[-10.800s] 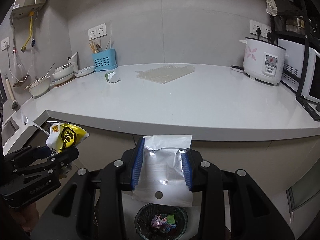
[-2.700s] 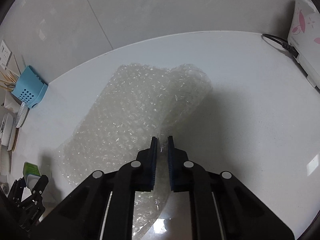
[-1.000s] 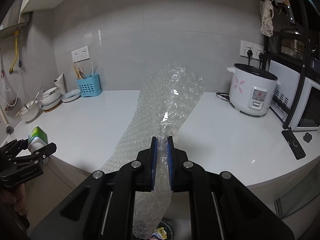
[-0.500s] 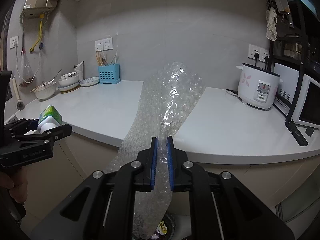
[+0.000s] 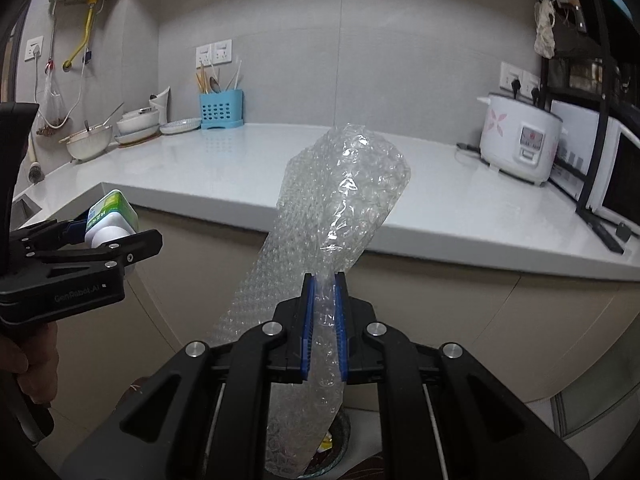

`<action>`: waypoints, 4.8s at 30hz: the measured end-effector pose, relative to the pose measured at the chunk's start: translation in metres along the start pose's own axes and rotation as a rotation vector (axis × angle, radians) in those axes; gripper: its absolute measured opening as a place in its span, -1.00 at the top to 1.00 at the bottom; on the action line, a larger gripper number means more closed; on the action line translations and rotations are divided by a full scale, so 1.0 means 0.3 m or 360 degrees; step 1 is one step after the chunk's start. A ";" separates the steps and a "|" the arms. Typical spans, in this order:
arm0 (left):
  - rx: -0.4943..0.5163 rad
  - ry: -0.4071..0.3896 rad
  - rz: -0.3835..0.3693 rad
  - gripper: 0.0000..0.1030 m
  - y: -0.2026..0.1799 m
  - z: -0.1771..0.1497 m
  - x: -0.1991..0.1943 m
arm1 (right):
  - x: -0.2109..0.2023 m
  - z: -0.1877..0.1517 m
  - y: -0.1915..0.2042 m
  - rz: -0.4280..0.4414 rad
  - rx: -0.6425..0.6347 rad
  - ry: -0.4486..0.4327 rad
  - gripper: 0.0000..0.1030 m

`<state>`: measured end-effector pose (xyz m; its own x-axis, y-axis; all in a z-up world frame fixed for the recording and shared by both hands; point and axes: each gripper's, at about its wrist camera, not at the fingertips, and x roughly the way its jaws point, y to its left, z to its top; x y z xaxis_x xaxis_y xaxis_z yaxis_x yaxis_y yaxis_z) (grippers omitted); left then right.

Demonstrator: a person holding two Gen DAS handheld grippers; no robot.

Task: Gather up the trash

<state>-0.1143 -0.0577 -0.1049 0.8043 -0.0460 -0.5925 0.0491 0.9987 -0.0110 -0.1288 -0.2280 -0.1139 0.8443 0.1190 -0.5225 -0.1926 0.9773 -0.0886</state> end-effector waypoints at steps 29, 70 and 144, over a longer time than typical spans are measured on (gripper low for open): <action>-0.0105 0.0396 0.0051 -0.42 0.061 -0.582 0.617 | 0.720 -0.672 -0.011 -0.0065 0.0228 0.0686 0.82; -0.0120 0.0784 0.0065 -0.42 0.090 -0.835 1.062 | 1.146 -1.009 0.057 -0.0222 0.0086 0.1269 -0.28; -0.0083 0.0059 -0.0006 -0.89 0.105 -0.042 -0.102 | -0.147 0.016 -0.060 -0.0193 0.0259 0.0037 -0.82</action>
<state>-0.1447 -0.0245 -0.0973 0.7817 -0.0499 -0.6217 0.0203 0.9983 -0.0545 -0.1601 -0.2499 -0.0851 0.8441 -0.0034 -0.5361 -0.0053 0.9999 -0.0146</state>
